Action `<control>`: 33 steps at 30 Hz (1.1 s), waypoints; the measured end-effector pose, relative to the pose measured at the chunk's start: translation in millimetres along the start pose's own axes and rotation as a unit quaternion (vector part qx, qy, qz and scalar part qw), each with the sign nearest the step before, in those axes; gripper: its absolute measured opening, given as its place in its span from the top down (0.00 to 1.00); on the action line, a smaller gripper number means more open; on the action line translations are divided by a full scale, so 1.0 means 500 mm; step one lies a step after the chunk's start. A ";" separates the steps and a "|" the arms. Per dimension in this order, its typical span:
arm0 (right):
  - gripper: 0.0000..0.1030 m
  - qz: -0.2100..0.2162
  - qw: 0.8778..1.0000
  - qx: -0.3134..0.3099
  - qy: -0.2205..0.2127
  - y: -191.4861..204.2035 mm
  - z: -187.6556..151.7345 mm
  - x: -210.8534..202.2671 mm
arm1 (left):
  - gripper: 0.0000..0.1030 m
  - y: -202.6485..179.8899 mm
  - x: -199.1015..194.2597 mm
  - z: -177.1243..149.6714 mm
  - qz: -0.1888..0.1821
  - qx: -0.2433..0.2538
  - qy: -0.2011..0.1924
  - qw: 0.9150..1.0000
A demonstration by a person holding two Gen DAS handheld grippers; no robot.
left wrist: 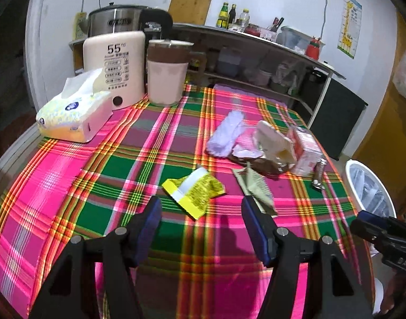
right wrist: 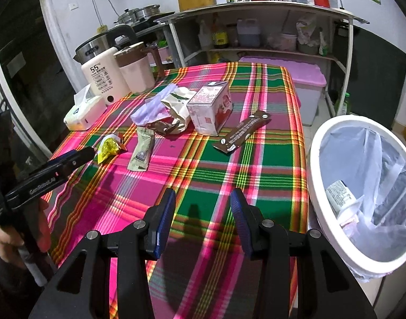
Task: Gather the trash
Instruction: 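Grasp the yellow snack wrapper with the left tool while the right tool grasps the green wrapper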
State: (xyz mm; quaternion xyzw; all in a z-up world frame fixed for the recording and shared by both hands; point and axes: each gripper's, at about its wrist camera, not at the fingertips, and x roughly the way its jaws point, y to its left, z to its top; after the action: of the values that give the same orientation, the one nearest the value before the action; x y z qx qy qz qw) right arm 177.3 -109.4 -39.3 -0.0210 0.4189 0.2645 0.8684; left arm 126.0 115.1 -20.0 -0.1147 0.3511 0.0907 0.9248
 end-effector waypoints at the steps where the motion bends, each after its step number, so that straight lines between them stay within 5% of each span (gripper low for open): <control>1: 0.57 0.000 1.000 0.001 0.002 -0.001 0.001 0.004 | 0.37 0.003 0.008 0.001 0.000 0.000 0.004 1.000; 22: 0.57 0.003 1.000 -0.003 0.024 0.006 0.008 0.054 | 0.32 0.007 0.107 0.037 -0.039 0.035 0.067 0.996; 27: 0.57 0.003 1.000 -0.002 0.025 0.008 0.010 0.057 | 0.45 0.011 0.093 0.033 -0.041 0.033 0.060 0.997; 31: 0.57 0.006 1.000 -0.005 0.024 0.014 0.014 0.059 | 0.65 0.013 0.079 0.026 -0.039 0.035 0.051 0.997; 33: 0.57 0.009 1.000 -0.008 0.024 0.024 0.019 0.062 | 0.67 0.015 0.072 0.023 -0.037 0.035 0.047 0.998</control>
State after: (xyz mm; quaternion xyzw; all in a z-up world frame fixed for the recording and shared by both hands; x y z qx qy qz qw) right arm 194.4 -83.0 -53.7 -0.0306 0.4378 0.2752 0.8554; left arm 158.2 128.7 -36.9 -0.0997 0.3928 0.0382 0.9134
